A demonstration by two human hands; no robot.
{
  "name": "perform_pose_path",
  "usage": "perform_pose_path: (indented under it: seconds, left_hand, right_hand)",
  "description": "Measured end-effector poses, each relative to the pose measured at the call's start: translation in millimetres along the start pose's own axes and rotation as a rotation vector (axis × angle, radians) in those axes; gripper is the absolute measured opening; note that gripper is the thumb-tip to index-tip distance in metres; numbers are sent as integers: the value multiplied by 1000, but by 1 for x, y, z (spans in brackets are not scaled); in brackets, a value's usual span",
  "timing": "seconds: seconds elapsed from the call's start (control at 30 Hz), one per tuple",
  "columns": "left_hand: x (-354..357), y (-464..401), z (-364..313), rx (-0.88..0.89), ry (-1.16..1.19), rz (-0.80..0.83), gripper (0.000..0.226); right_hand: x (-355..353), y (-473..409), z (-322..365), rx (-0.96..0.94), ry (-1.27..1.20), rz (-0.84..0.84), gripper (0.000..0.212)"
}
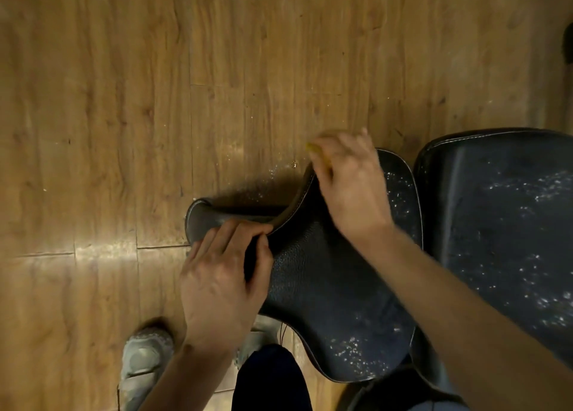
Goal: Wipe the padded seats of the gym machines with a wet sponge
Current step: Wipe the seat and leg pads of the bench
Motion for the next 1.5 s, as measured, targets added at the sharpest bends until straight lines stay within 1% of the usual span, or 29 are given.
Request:
perform_pose_path:
  seconds: [0.07, 0.13, 0.2, 0.23, 0.3, 0.33, 0.4, 0.43, 0.47, 0.5, 0.57, 0.6, 0.7, 0.73, 0.77, 0.87, 0.9, 0.93, 1.0, 1.03, 1.07, 1.1, 1.2, 1.23, 1.3, 1.4, 1.43, 1.47, 1.5]
  left_hand:
    - [1, 0, 0, -3, 8, -10, 22]
    - [0, 0, 0, 3, 12, -21, 22]
    - [-1, 0, -1, 17, 13, -34, 24]
    - [-1, 0, -2, 25, 15, -41, 25]
    - [-1, 0, -1, 26, 18, -35, 26]
    - [0, 0, -1, 24, 25, -24, 27]
    - [0, 0, -1, 14, 42, -18, 27]
    - [0, 0, -1, 8, 43, -16, 27]
    - [1, 0, -1, 2, 39, -12, 27]
    - [0, 0, -1, -8, 35, -10, 27]
    - [1, -1, -2, -18, 32, 3, 28]
    - [1, 0, -3, -14, 21, 19, 29]
    - [-1, -1, -6, 37, -40, 58, 28]
    - [-1, -2, -10, 65, -62, 74, 27]
    - [0, -3, -13, 91, -84, 92, 27]
    - [7, -3, -16, 84, -127, 138, 29]
    - [8, -3, -15, 69, -131, 134, 30]
    - [8, -3, -15, 65, -133, 123, 31]
    - [9, -2, -14, 87, -133, 107, 31]
    - [9, -1, -13, 104, -132, 107, 31]
    - [9, 0, -14, 115, -123, 105, 30]
    - [8, 0, -15, 125, -113, 95, 29]
    - [9, -1, -14, 147, -128, 67, 28]
    - [9, -1, -14, 153, -135, 68, 28]
    - [8, 0, -14, 154, -139, 72, 27]
    - [9, 0, -13, 165, -134, 90, 29]
    - [8, 1, -13, 167, -123, 89, 30]
    - [8, 0, -13, 172, -115, 84, 31]
    - [8, 0, -12, 176, -112, 81, 31]
  right_hand:
    - [-4, -32, -18, 158, 15, 91, 25]
    - [0, -42, -22, 281, 134, 152, 30]
    - [9, -40, -3, 187, 308, 110, 26]
    - [12, -35, 10, 82, 297, 81, 21]
    - [14, -30, 17, -94, 163, 164, 19]
    - [8, -31, 6, -77, 91, 230, 23]
    - [-7, -40, -36, 176, -127, 227, 26]
    - [-12, -41, -58, 338, -218, 148, 25]
    - [-17, -35, -68, 448, -224, 58, 26]
    - [-17, -26, -66, 454, -164, -55, 25]
    - [-5, -3, -39, 322, -126, -200, 24]
    - [-1, 9, -24, 254, -129, -202, 28]
    - [-4, 23, -19, -29, -106, -63, 37]
    - [-4, 18, -32, -35, -90, -24, 37]
    - [-6, 7, -45, 38, -93, -22, 37]
    - [-6, -2, -48, 396, -123, -159, 35]
    - [-1, 9, -31, 390, -116, -194, 35]
    - [6, 24, -11, 284, -125, -189, 36]
    - [14, 56, 17, 2, -113, -81, 40]
    - [14, 61, 13, -94, -95, -42, 41]
    - [11, 54, 1, -109, -87, -39, 41]
    - [5, 38, -16, -32, -94, -61, 40]
    - [-6, -3, -58, 379, -149, -198, 38]
    - [-5, 2, -51, 419, -132, -224, 39]
    - [4, 32, -22, 316, -136, -239, 41]
    - [13, 74, 1, 50, -142, -138, 44]
    - [11, 69, -10, 25, -125, -134, 43]
    - [7, 56, -26, 73, -117, -170, 42]
    - [3, 40, -43, 185, -134, -244, 41]
Point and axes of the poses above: each hand's wrist, its own y-axis away from the middle knuckle, its own x-axis out of the palm, z = x × y, the point moved 5 cm from there along -y, towards the middle knuckle, and after that the axes turned 1 degree about x, right-handed, at the moved point
